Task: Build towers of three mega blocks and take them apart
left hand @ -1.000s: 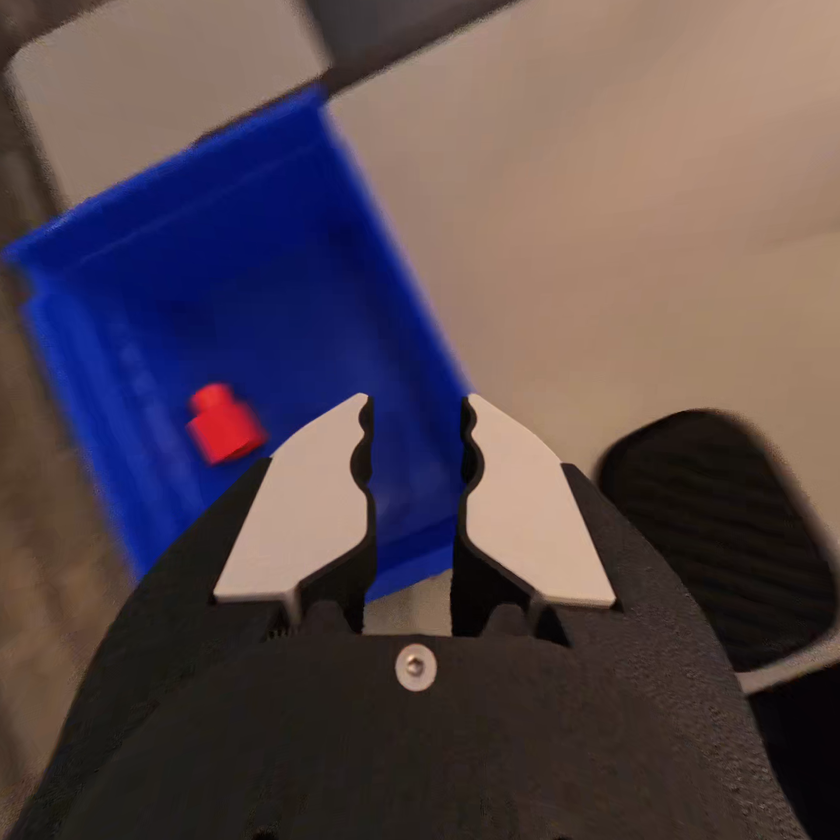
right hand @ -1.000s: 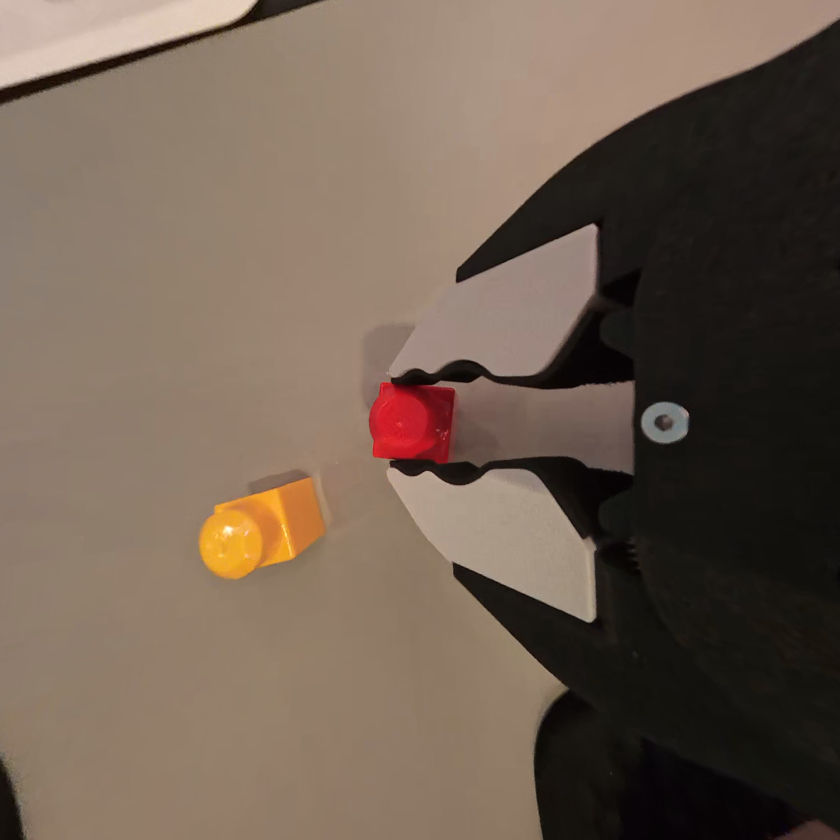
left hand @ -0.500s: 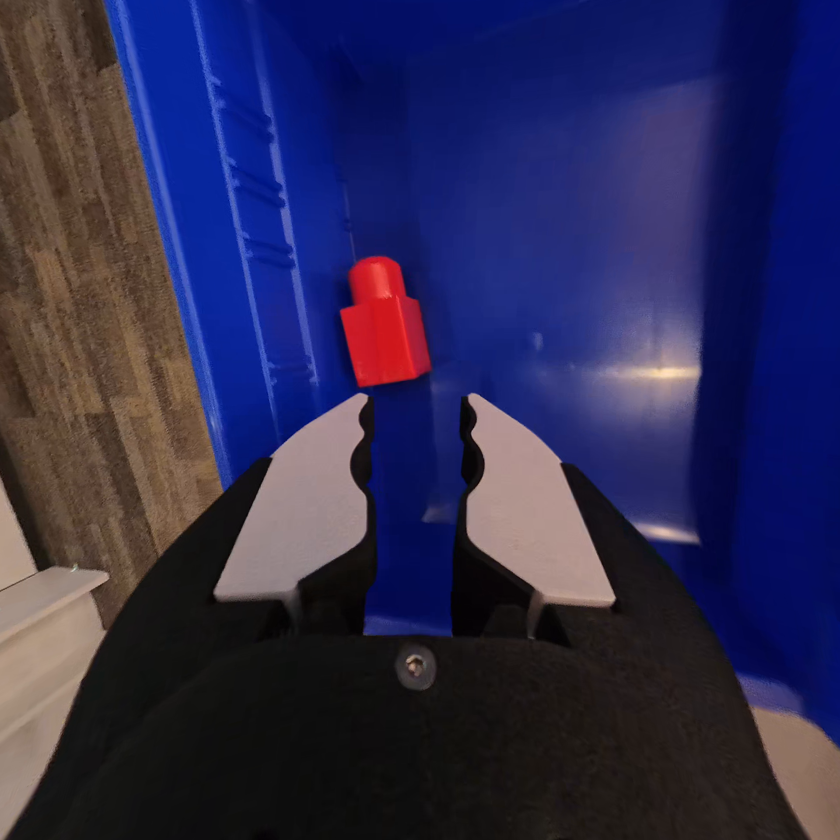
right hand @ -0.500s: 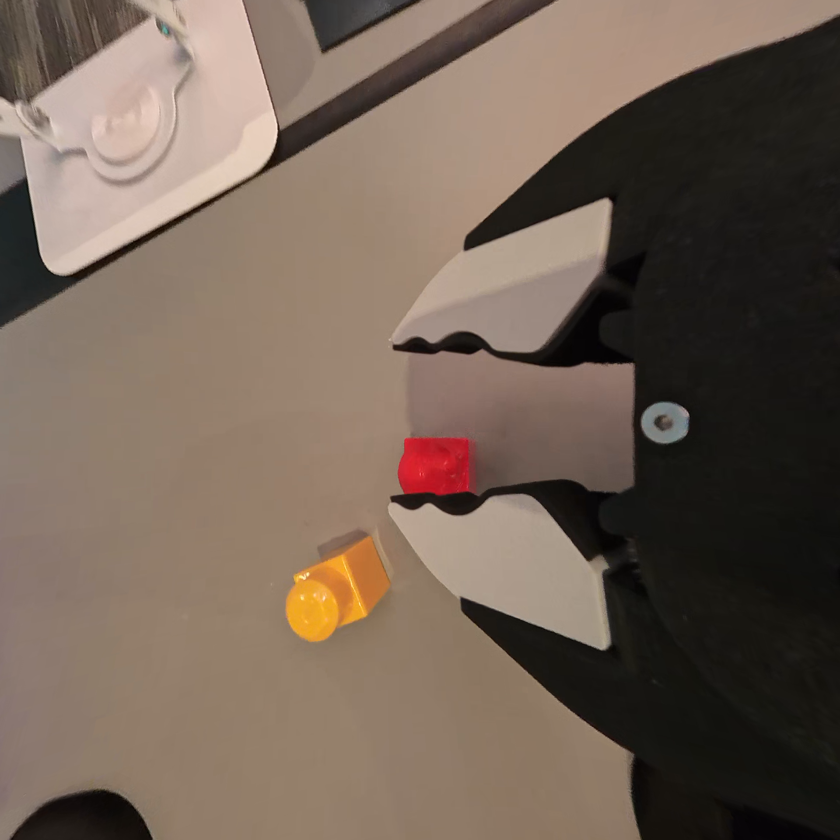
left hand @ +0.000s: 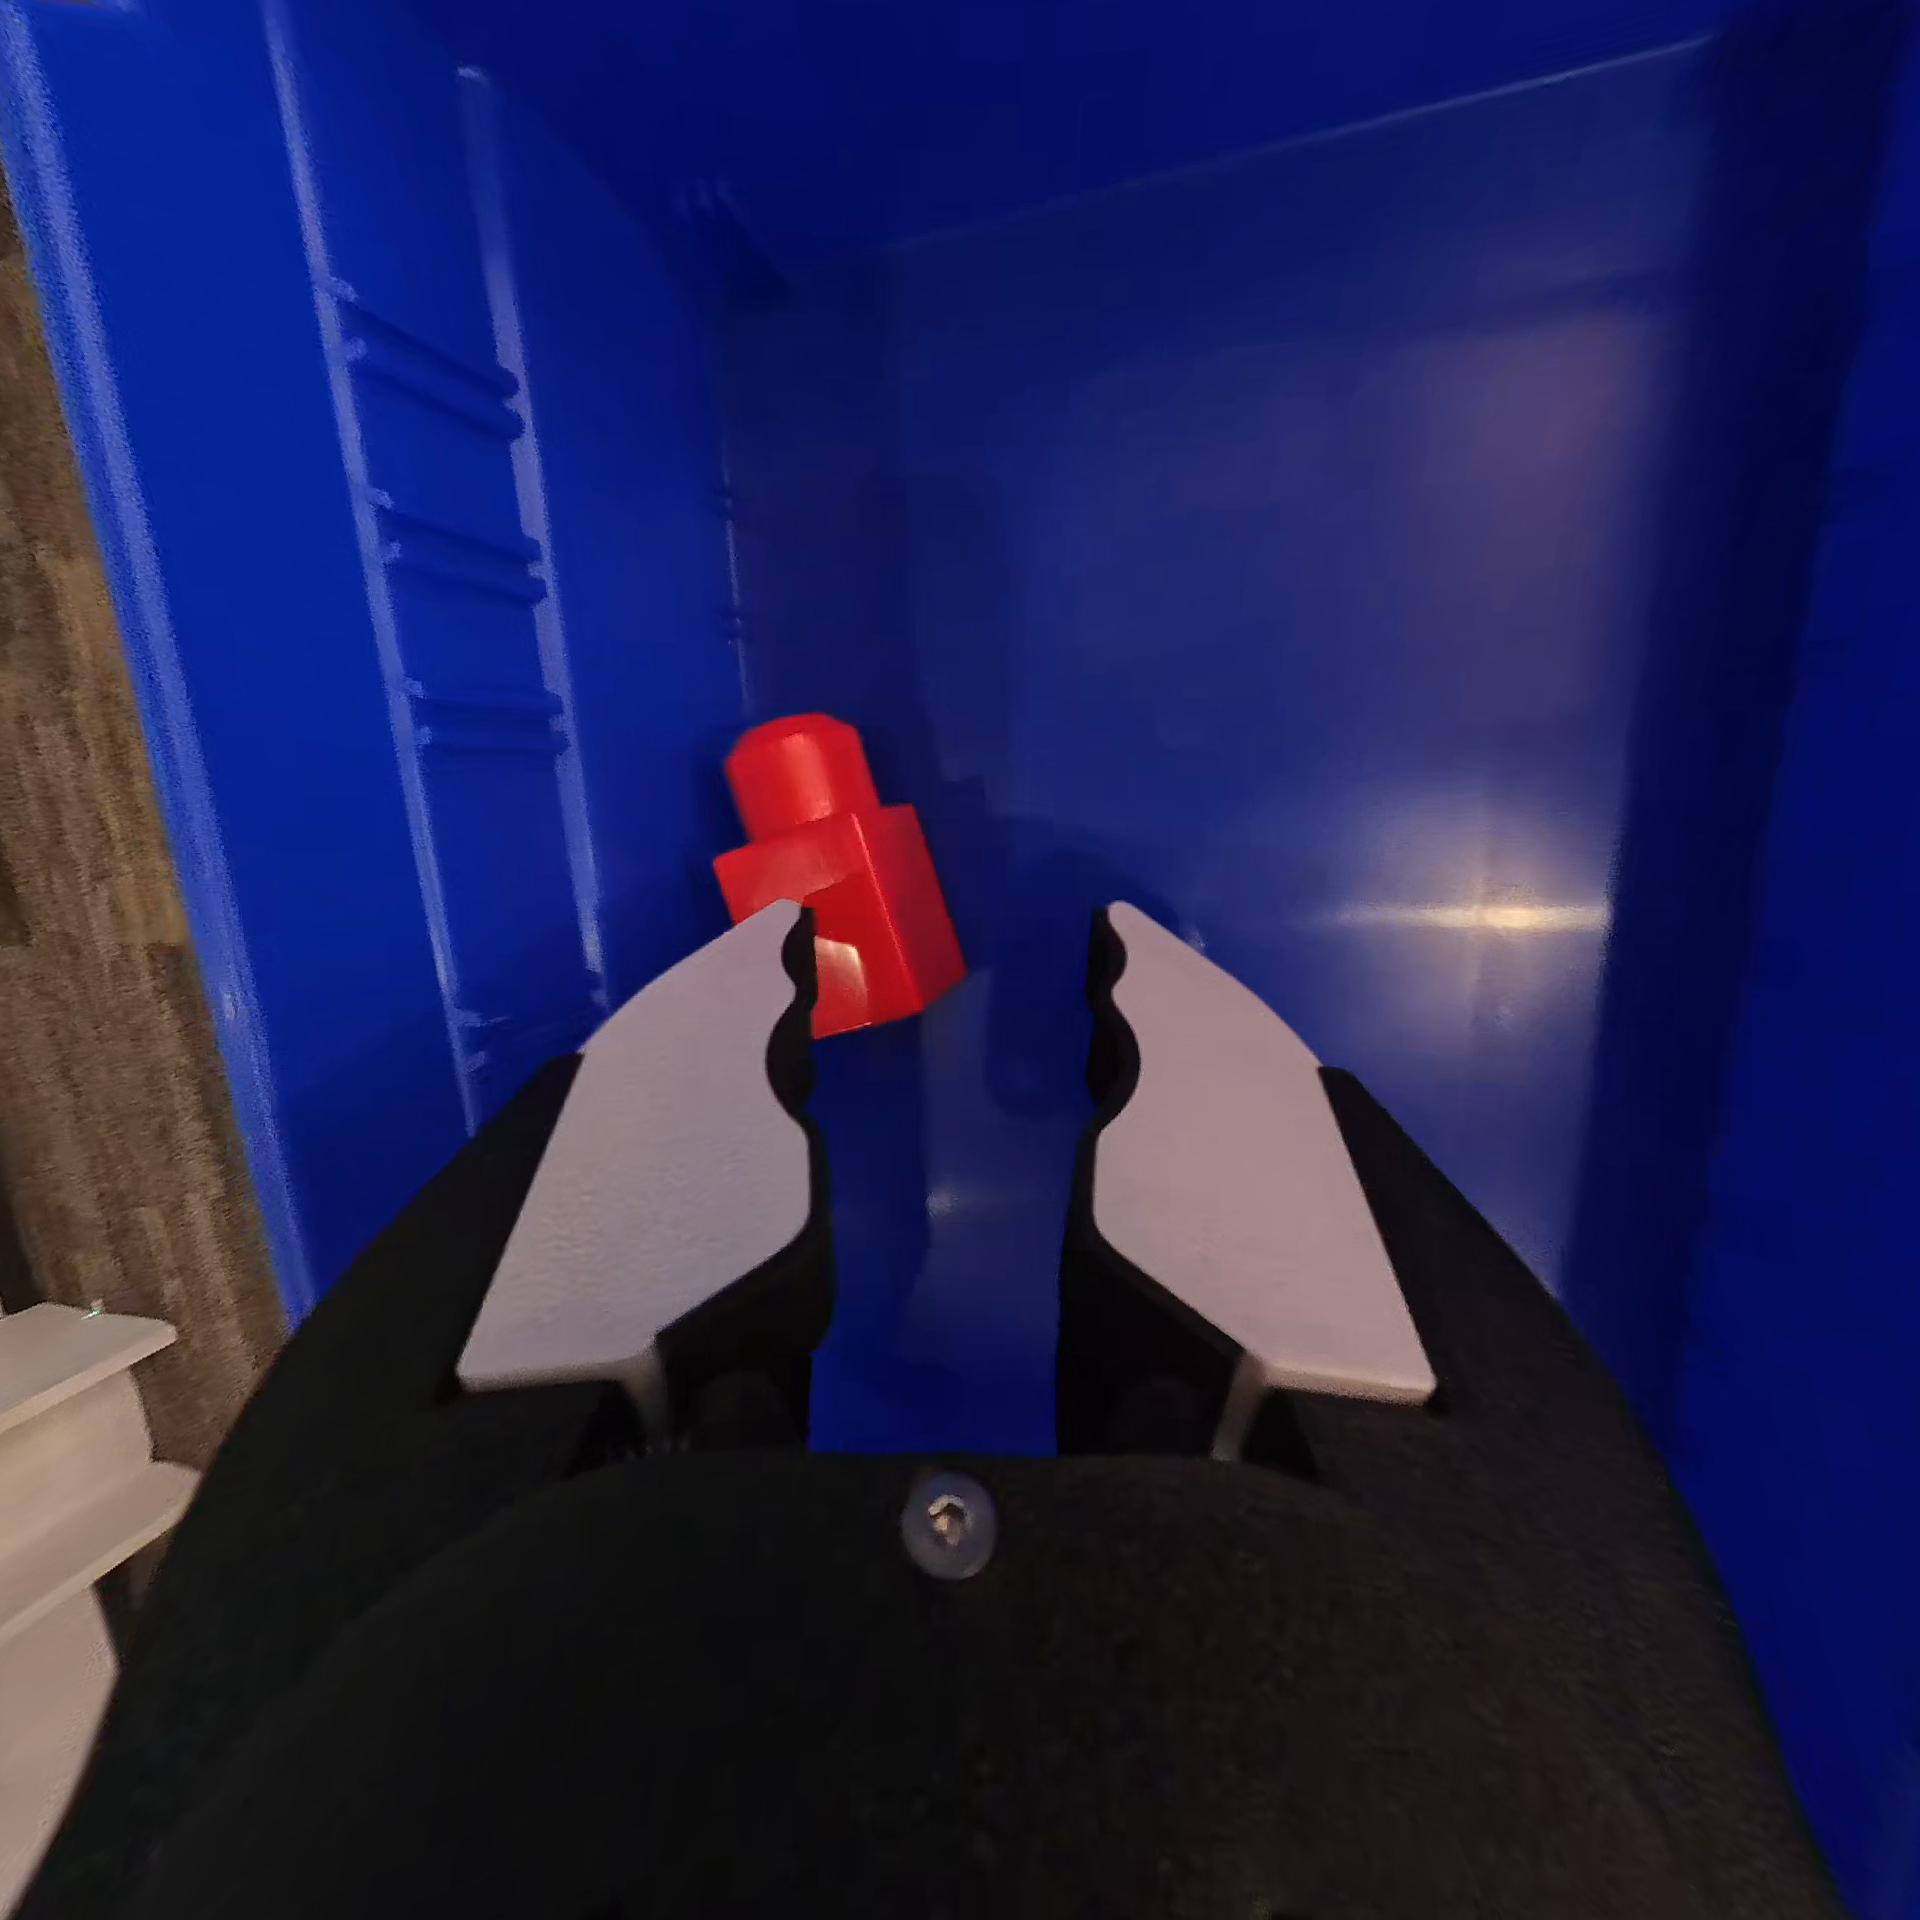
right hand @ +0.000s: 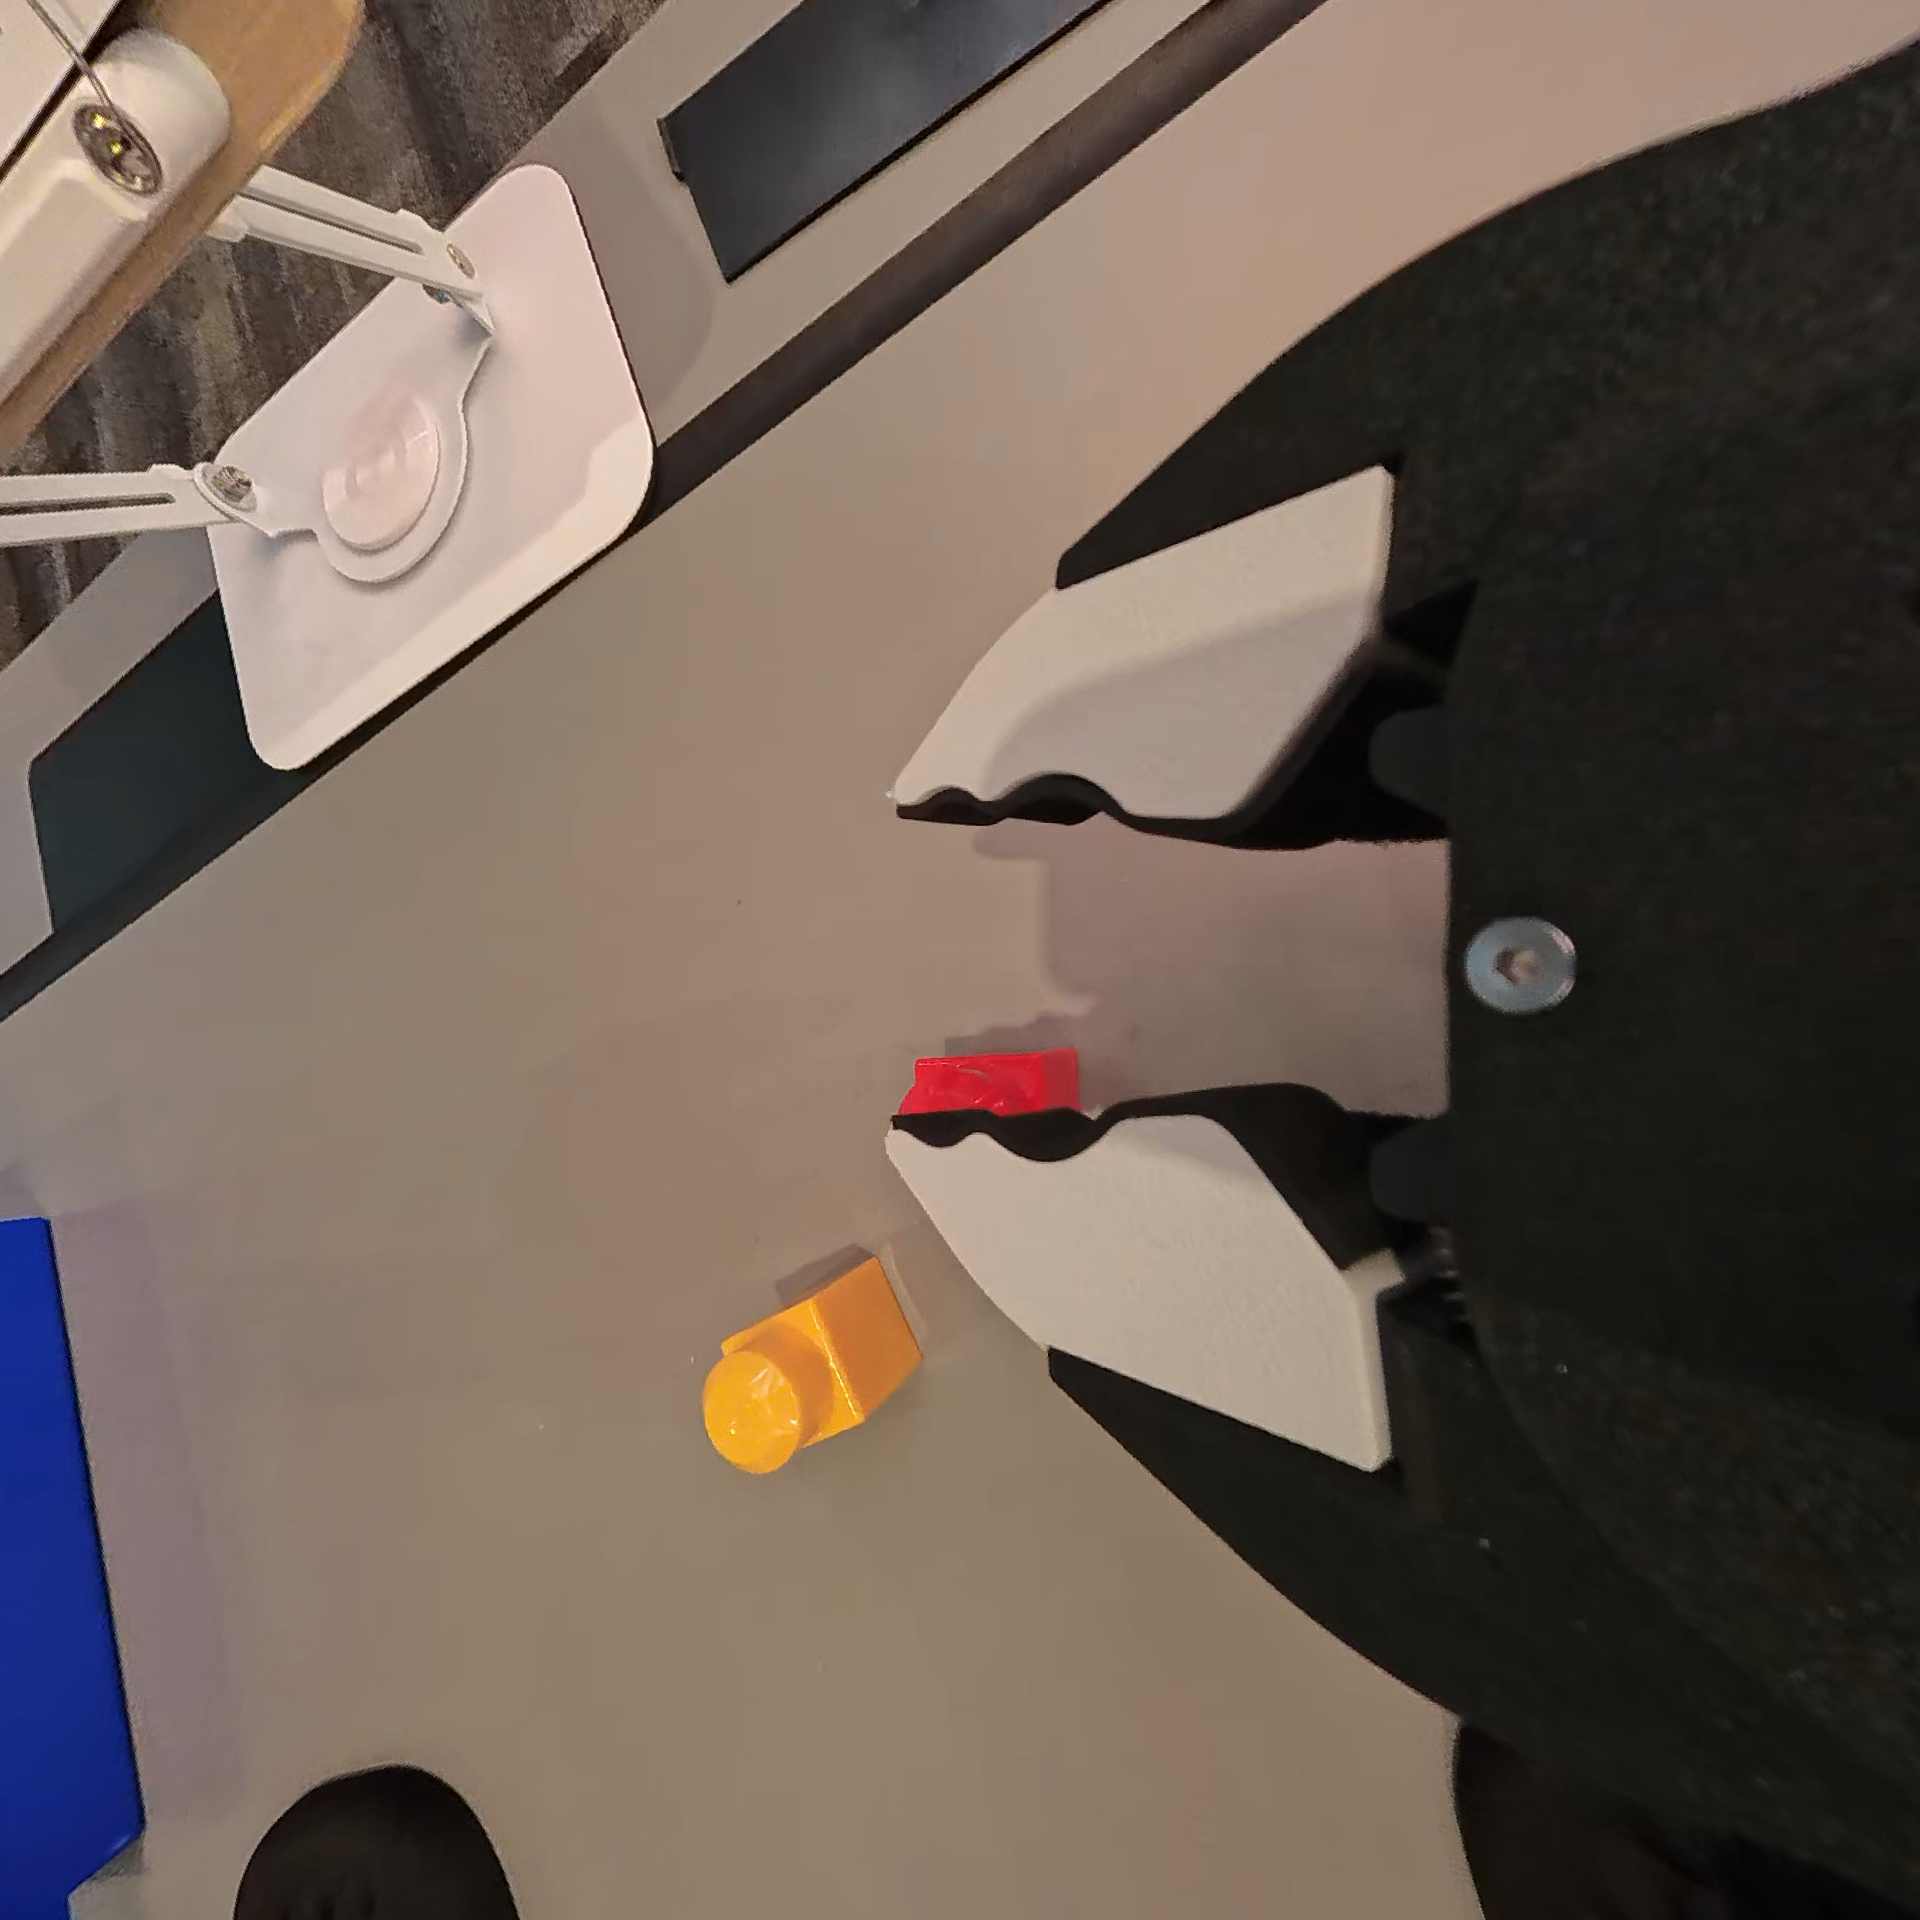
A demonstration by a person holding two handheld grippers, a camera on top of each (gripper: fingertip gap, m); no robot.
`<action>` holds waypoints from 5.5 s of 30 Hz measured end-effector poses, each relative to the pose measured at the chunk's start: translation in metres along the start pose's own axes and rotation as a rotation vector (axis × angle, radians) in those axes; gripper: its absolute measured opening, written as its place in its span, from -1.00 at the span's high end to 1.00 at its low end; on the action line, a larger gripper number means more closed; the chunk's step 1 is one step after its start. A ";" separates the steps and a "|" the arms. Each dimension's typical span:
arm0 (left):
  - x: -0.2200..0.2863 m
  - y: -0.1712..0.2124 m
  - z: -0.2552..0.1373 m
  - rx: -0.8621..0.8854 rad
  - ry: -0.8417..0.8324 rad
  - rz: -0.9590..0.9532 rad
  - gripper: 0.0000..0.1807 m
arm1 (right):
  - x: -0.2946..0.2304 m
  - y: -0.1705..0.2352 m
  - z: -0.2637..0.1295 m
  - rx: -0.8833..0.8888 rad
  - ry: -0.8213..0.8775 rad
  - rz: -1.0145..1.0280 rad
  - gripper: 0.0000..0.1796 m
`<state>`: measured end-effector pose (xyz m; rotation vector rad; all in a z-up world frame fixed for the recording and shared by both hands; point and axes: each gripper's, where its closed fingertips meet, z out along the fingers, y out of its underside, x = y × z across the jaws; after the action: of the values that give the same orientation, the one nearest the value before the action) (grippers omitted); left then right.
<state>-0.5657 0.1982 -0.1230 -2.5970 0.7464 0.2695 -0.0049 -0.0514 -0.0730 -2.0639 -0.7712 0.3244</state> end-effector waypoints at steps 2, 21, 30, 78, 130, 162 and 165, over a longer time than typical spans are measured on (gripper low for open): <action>0.006 0.000 -0.003 0.012 0.028 -0.006 0.45 | 0.000 0.002 0.001 -0.004 -0.002 0.006 0.42; 0.006 0.010 0.009 -0.193 0.182 -0.412 0.11 | -0.001 0.001 0.000 0.016 -0.010 0.011 0.43; 0.024 0.016 0.015 -0.312 0.217 -0.366 0.52 | -0.002 0.004 0.001 -0.004 -0.017 0.007 0.45; 0.321 -0.126 -0.382 1.344 1.357 0.315 0.59 | -0.038 0.045 0.037 -0.191 -0.184 0.022 0.39; 0.512 -0.029 -0.256 0.413 1.358 0.965 0.62 | -0.111 -0.077 -0.041 0.044 -0.595 0.181 0.60; 0.397 -0.094 -0.295 0.659 1.672 0.536 0.61 | -0.105 -0.023 0.055 -0.027 -0.525 -0.059 0.43; 0.394 -0.094 -0.293 0.655 1.668 0.534 0.61 | -0.111 -0.025 0.048 -0.010 -0.554 -0.039 0.29</action>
<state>-0.1652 -0.0429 0.0544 -1.4271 1.5692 -1.8157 -0.1243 -0.0800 -0.0861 -1.9800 -1.1367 0.8936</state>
